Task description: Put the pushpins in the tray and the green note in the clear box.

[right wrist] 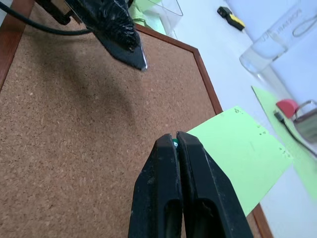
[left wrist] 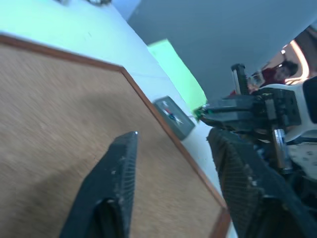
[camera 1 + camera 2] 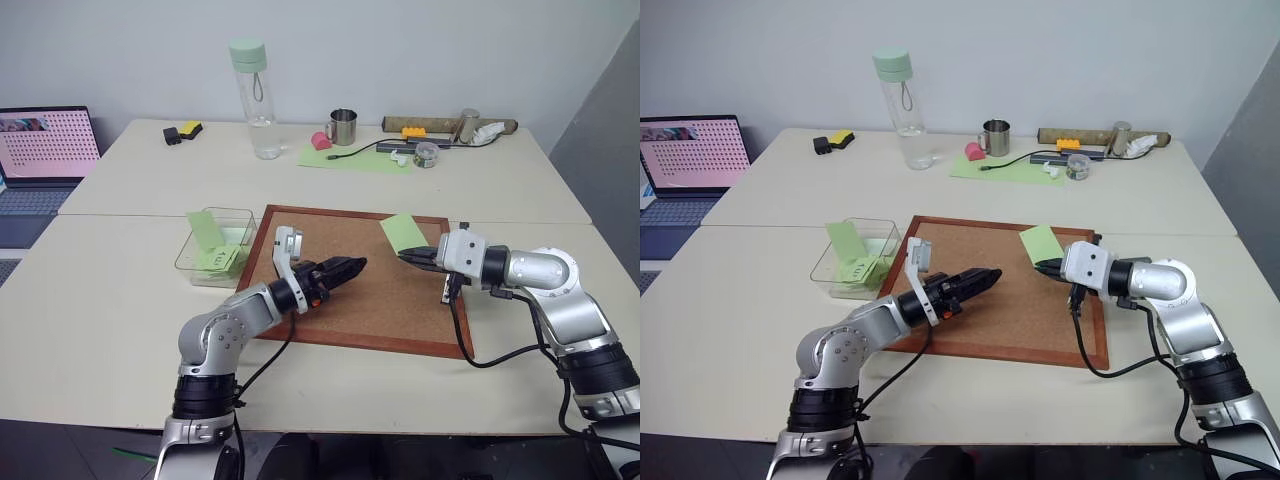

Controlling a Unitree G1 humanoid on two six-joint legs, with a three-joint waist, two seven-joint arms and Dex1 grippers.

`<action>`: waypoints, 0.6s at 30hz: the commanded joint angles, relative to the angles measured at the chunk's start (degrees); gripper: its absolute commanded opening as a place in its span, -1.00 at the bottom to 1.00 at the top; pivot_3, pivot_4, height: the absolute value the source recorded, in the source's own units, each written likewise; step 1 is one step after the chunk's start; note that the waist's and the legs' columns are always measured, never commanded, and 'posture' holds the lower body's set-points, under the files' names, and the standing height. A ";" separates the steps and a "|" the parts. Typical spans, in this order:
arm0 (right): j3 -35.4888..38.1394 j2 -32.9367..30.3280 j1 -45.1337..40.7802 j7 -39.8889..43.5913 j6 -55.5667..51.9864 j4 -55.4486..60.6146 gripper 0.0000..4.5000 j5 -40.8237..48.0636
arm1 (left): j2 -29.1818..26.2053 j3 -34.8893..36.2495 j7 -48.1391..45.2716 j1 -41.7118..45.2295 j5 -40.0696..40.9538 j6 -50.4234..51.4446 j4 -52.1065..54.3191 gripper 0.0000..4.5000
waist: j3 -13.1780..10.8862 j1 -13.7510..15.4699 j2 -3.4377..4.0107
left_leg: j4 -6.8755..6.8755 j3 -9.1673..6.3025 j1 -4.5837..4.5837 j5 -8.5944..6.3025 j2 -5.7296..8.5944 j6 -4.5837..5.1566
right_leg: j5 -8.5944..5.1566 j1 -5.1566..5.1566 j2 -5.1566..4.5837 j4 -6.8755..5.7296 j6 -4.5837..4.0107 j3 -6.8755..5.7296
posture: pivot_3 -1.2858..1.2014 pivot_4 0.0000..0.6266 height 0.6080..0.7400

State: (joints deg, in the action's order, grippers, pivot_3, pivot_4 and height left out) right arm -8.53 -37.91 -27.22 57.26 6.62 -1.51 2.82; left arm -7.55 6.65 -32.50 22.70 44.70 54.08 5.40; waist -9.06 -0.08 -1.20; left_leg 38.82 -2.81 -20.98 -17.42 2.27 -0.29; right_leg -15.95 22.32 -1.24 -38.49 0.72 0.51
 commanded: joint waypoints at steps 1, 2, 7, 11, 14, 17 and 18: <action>0.22 -0.50 -2.18 -0.83 6.15 0.09 -1.00 -1.82 | 2.42 0.56 3.31 2.73 2.06 0.86 0.47 0.53 | -0.02 0.00 -0.03 | 0.00 0.00 0.00 0.03 0.00 -0.05 | 0.00 0.00 0.00 0.00 0.00 0.00 | 0.03 -0.52 1.00; 0.07 -0.48 -2.69 -0.79 7.28 -0.18 -1.00 -2.23 | 3.60 0.66 4.05 3.51 2.06 0.44 -0.76 0.62 | -0.02 0.01 -0.03 | 0.00 0.01 0.00 0.09 0.00 -0.16 | 0.00 0.00 0.00 0.00 0.00 0.00 | 0.03 -0.52 1.00; -0.74 -0.53 -4.01 -0.11 10.15 -1.14 -1.00 -3.06 | 6.85 0.75 5.11 6.56 1.19 -1.78 -5.84 0.62 | -0.04 0.05 -0.05 | 0.00 0.01 0.00 0.12 0.01 -0.21 | 0.00 -0.01 0.00 0.01 0.00 0.00 | 0.03 -0.52 1.00; -1.22 -0.37 -4.22 0.03 10.59 -0.70 -1.00 -3.17 | 8.70 0.85 5.58 8.70 0.24 -4.02 -9.49 0.62 | -0.05 0.07 -0.06 | -0.01 0.01 0.00 0.13 0.01 -0.24 | 0.00 0.00 0.00 0.02 0.00 -0.01 | 0.03 -0.52 1.00; -1.60 -0.19 -3.85 0.15 10.76 -0.27 -1.00 -3.20 | 9.73 0.81 5.95 10.27 -0.94 -6.42 -12.72 0.46 | -0.05 0.11 -0.07 | -0.01 0.01 0.00 0.13 0.01 -0.25 | 0.00 -0.01 0.00 0.04 0.00 0.00 | 0.03 -0.52 1.00; -1.79 -0.06 -3.59 0.08 10.81 -0.02 -1.00 -3.25 | 10.41 1.42 5.73 11.04 -0.42 -7.37 -13.85 0.28 | -0.06 0.11 -0.07 | -0.01 0.01 0.00 0.13 0.01 -0.25 | 0.00 -0.01 0.00 0.06 0.00 0.00 | 0.03 -0.52 1.00; -1.83 -0.05 -3.53 0.07 10.84 0.01 -1.00 -3.24 | 10.47 1.49 5.56 11.14 -0.21 -7.43 -13.89 0.18 | -0.06 0.11 -0.07 | -0.01 0.01 0.00 0.13 0.01 -0.26 | 0.00 -0.01 0.00 0.06 0.00 0.00 | 0.03 -0.52 1.00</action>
State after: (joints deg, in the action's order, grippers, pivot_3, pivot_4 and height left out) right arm -10.68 -37.84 -30.38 57.37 16.60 -3.02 -0.97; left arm 2.58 7.39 -26.57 32.58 43.80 47.84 -9.31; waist -9.12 0.02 -1.27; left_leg 38.81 -2.81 -20.98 -17.29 2.28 -0.55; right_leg -15.95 22.31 -1.24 -38.43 0.72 0.51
